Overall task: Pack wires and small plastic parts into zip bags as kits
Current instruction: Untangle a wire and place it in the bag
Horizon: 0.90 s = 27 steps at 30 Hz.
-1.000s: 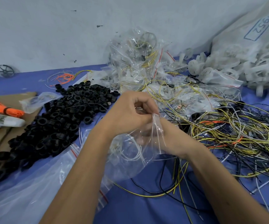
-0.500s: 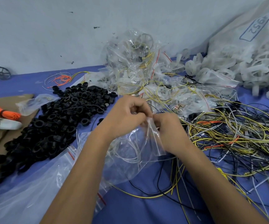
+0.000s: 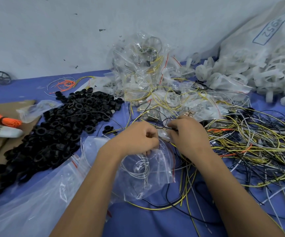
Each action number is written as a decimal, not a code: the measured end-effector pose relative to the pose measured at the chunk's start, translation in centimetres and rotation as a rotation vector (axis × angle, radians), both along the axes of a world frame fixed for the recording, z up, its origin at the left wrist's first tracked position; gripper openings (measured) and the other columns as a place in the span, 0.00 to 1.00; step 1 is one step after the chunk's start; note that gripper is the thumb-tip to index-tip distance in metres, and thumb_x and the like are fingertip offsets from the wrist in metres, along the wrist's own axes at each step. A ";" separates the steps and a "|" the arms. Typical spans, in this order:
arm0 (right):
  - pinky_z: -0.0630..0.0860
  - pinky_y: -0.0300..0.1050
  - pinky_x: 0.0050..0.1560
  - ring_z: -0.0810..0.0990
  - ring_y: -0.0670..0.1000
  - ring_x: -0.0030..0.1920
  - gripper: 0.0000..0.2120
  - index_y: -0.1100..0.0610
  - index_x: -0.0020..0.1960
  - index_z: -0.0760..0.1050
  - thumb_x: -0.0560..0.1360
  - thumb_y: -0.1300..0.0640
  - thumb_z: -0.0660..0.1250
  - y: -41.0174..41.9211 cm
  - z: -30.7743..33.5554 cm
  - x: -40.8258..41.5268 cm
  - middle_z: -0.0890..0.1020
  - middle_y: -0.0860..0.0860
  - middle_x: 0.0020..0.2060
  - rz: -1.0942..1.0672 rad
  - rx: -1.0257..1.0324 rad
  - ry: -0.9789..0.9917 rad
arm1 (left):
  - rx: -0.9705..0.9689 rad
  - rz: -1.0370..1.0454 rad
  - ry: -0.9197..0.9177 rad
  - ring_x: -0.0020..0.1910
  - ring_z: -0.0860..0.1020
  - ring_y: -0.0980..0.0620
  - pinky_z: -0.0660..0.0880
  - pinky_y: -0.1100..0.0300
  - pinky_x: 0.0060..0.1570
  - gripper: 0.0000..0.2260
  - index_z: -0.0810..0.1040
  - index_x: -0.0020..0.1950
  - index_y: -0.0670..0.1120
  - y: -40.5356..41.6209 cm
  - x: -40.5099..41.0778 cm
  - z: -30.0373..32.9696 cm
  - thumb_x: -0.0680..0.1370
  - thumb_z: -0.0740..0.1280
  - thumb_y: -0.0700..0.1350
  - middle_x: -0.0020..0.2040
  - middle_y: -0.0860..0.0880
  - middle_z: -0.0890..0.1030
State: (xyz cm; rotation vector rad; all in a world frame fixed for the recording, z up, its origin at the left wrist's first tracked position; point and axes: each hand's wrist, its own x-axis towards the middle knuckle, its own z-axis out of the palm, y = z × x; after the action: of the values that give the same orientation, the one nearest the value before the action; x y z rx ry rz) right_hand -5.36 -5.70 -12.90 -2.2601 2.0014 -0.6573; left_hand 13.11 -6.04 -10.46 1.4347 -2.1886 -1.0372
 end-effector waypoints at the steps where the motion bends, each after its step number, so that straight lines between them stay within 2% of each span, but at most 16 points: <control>1: 0.77 0.51 0.46 0.77 0.57 0.52 0.05 0.53 0.49 0.83 0.77 0.54 0.69 0.1 0.1 0.0 0.80 0.51 0.47 -0.007 -0.005 -0.016 | -0.036 0.011 0.005 0.33 0.83 0.48 0.81 0.55 0.35 0.09 0.81 0.37 0.44 0.1 0.0 0.0 0.74 0.65 0.37 0.33 0.47 0.84; 3: 0.78 0.52 0.47 0.80 0.57 0.49 0.05 0.54 0.47 0.84 0.74 0.56 0.70 0.2 0.1 -0.2 0.83 0.52 0.44 -0.013 -0.037 -0.093 | -0.179 0.059 0.023 0.33 0.81 0.51 0.79 0.55 0.37 0.08 0.81 0.37 0.45 0.1 -0.3 0.0 0.74 0.65 0.37 0.33 0.50 0.83; 5: 0.78 0.53 0.48 0.81 0.57 0.48 0.05 0.54 0.48 0.86 0.75 0.58 0.71 0.1 0.1 -0.3 0.85 0.52 0.45 -0.004 -0.087 -0.202 | -0.340 0.137 0.088 0.31 0.77 0.58 0.73 0.64 0.35 0.08 0.81 0.39 0.47 -0.1 -0.8 -0.2 0.75 0.66 0.38 0.34 0.53 0.82; 7: 0.77 0.53 0.50 0.81 0.55 0.47 0.05 0.54 0.50 0.86 0.77 0.58 0.71 0.0 0.1 -0.5 0.84 0.52 0.45 0.007 -0.166 -0.284 | -0.489 0.194 0.156 0.33 0.76 0.60 0.69 0.70 0.37 0.06 0.80 0.42 0.49 -0.3 -1.2 -0.3 0.75 0.68 0.39 0.40 0.55 0.80; 9: 0.76 0.49 0.48 0.79 0.52 0.44 0.05 0.55 0.50 0.86 0.77 0.59 0.71 -0.3 0.2 -0.7 0.83 0.50 0.42 0.007 -0.268 -0.345 | -0.570 0.220 0.146 0.36 0.75 0.58 0.73 0.65 0.43 0.04 0.80 0.49 0.51 -0.7 -1.5 -0.7 0.77 0.71 0.42 0.48 0.54 0.76; 12: 0.73 0.40 0.45 0.78 0.46 0.39 0.04 0.56 0.50 0.85 0.77 0.61 0.71 -0.2 0.4 -0.7 0.81 0.47 0.40 -0.049 -0.441 -0.496 | -0.562 0.262 0.059 0.42 0.75 0.53 0.76 0.55 0.51 0.10 0.79 0.59 0.52 -1.0 -1.6 -1.4 0.78 0.72 0.47 0.55 0.53 0.71; 15: 0.78 0.45 0.47 0.82 0.46 0.42 0.05 0.55 0.50 0.85 0.78 0.57 0.70 -0.2 0.5 -1.0 0.85 0.47 0.41 -0.150 -0.531 -0.730 | -0.540 0.271 -0.068 0.56 0.77 0.49 0.75 0.52 0.58 0.13 0.79 0.66 0.50 -0.9 -1.6 -2.0 0.81 0.70 0.48 0.60 0.50 0.72; 17: 0.80 0.48 0.44 0.81 0.47 0.39 0.05 0.54 0.49 0.85 0.78 0.56 0.70 -0.4 0.5 -1.2 0.84 0.47 0.38 -0.182 -0.505 -0.935 | -0.525 0.246 -0.174 0.60 0.75 0.47 0.72 0.53 0.60 0.12 0.81 0.64 0.48 -1.0 -1.5 -2.4 0.81 0.69 0.47 0.61 0.47 0.74; 20: 0.78 0.52 0.38 0.78 0.53 0.34 0.05 0.56 0.49 0.84 0.78 0.56 0.70 -0.7 0.7 -1.6 0.83 0.51 0.35 -0.184 -0.436 -1.104 | -0.495 0.227 -0.246 0.57 0.77 0.46 0.72 0.52 0.56 0.07 0.83 0.57 0.47 -0.8 -1.6 -2.5 0.80 0.70 0.43 0.56 0.48 0.80; 24: 0.67 0.41 0.24 0.71 0.48 0.27 0.05 0.60 0.48 0.83 0.80 0.63 0.68 -0.6 1.1 -1.3 0.80 0.50 0.31 -0.092 -0.261 -1.472 | -0.474 0.306 -0.182 0.49 0.81 0.46 0.75 0.51 0.49 0.04 0.83 0.50 0.45 -0.8 -1.5 -2.6 0.78 0.70 0.39 0.46 0.48 0.84; 27: 0.64 0.35 0.24 0.70 0.45 0.29 0.06 0.62 0.49 0.81 0.81 0.65 0.65 -0.2 1.7 -1.2 0.79 0.52 0.35 0.085 -0.095 -1.717 | -0.476 0.417 -0.043 0.41 0.80 0.51 0.77 0.54 0.45 0.04 0.82 0.46 0.46 -1.1 -1.4 -2.5 0.79 0.70 0.39 0.41 0.50 0.83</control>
State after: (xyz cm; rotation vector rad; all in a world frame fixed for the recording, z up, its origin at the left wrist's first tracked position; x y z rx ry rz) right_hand -6.61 -5.87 -11.17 -0.8314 0.8918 -1.7483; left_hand 11.74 -7.09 -12.99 1.5813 -1.8678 -0.3190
